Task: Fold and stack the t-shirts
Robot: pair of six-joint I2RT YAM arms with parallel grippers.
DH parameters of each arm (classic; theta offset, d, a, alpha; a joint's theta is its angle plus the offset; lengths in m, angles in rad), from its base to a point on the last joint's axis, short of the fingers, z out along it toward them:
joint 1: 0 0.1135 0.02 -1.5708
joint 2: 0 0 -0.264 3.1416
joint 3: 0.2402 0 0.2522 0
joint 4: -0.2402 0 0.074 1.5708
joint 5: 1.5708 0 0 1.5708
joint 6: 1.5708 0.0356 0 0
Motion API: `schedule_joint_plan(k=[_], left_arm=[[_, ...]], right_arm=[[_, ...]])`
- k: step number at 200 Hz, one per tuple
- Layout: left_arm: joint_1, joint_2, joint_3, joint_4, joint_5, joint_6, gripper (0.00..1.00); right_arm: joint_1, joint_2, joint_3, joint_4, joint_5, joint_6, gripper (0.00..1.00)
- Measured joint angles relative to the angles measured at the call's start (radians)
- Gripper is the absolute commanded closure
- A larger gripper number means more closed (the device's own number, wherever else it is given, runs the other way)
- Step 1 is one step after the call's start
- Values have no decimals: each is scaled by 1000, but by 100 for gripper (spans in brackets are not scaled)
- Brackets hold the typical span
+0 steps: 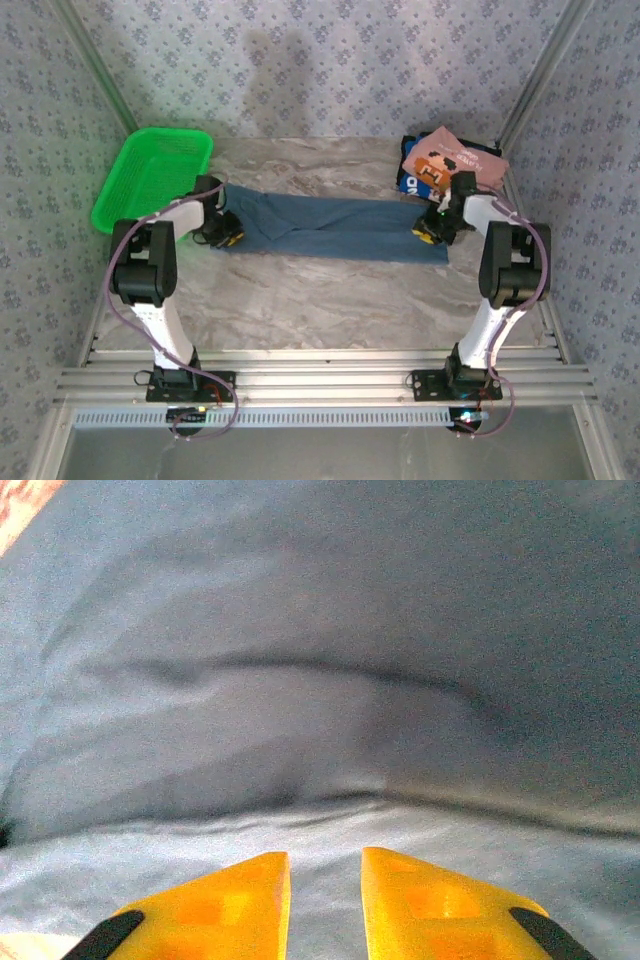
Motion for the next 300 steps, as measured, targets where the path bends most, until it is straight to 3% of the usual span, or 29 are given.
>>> schedule_joint_plan(k=[53, 125, 154, 206, 228, 261, 300], left_arm=[[6, -79, -109, 41, -35, 14, 83], [40, -275, -319, -10, -71, 47, 81], [40, -335, -368, -41, -79, 53, 75], [-24, -605, -406, -148, -40, -32, 55], [-40, -696, -405, -148, 23, -101, 52], [-110, -661, -414, -79, 99, -216, 51], [-170, -549, -464, 69, 125, -340, 52]], right_arm=[[34, -11, -113, -3, 88, 34, 75], [89, -238, -352, -29, 155, 147, 73], [113, -305, -411, -68, 154, 187, 68], [167, -414, -405, -134, 143, 206, 51], [202, -465, -377, -137, 118, 176, 35], [264, -558, -357, -98, 74, 92, 22], [285, -645, -357, -33, 16, 32, 16]])
